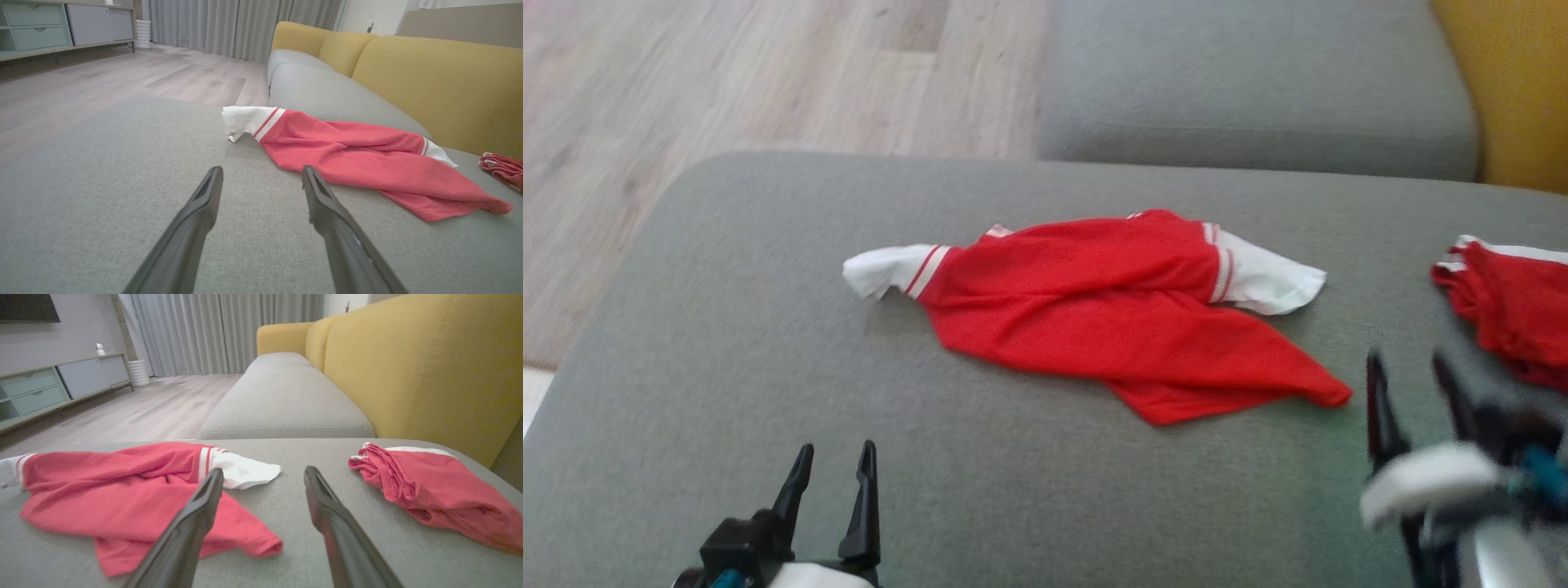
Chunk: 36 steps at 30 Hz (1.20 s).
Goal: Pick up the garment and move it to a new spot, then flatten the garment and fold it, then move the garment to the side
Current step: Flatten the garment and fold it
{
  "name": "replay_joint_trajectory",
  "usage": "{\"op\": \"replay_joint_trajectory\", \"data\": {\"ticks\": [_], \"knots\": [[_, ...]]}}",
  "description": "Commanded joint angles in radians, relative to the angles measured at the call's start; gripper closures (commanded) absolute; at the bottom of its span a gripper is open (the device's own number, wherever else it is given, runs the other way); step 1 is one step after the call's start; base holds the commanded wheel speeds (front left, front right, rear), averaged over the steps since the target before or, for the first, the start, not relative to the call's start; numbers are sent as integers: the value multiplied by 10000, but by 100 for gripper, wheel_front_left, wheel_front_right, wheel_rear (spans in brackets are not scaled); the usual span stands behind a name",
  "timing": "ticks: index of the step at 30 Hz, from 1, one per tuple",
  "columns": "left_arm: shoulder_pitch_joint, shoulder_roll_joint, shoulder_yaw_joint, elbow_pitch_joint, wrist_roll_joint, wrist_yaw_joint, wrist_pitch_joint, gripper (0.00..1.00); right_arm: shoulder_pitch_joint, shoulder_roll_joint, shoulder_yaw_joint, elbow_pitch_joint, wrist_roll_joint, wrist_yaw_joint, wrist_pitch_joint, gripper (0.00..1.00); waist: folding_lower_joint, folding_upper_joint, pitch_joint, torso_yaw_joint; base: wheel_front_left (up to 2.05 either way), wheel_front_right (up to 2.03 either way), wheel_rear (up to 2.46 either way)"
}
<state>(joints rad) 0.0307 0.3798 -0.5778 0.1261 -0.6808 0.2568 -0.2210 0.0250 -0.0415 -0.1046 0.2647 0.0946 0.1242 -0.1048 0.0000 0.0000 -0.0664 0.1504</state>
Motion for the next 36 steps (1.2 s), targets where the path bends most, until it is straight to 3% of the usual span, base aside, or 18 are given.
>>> {"op": "replay_joint_trajectory", "data": {"ticks": [1,7,14,28,29,30,31,32,36], "knots": [[-597,178,327,-365,121,71,-31,0,-1302,-87,17,-152,-369,65,147,0,0,0,343,365,0,0,0],[-918,-3,169,-522,247,38,-27,0,-3487,-91,-1054,1189,-1838,65,950,0,0,0,1296,1268,0,0,0],[-1282,-314,181,-330,334,-71,-194,0,-5515,-746,-2318,3514,-3045,65,1648,0,0,0,2411,2241,0,0,0],[-1467,-684,335,67,476,-238,-356,0,-6596,-1011,-2887,6358,-3664,65,3022,0,0,0,2708,2333,0,0,0],[-1475,-695,345,89,486,-250,-361,0,-6647,-1007,-2906,6510,-3661,65,3087,18,0,0,2703,2314,0,0,0],[-1478,-704,358,108,495,-262,-365,0,-6700,-994,-2926,6667,-3628,65,3145,56,0,0,2697,2293,0,0,0],[-1481,-709,369,125,507,-276,-368,0,-6752,-980,-2945,6815,-3581,65,3197,72,0,0,2691,2271,0,0,0],[-1485,-716,379,138,518,-283,-372,0,-6802,-974,-2955,6952,-3535,65,3243,100,0,0,2684,2250,0,0,0],[-1488,-716,420,169,551,-300,-380,0,-6987,-980,-2936,7245,-3385,65,3023,100,0,0,2643,2152,0,0,0]]}}
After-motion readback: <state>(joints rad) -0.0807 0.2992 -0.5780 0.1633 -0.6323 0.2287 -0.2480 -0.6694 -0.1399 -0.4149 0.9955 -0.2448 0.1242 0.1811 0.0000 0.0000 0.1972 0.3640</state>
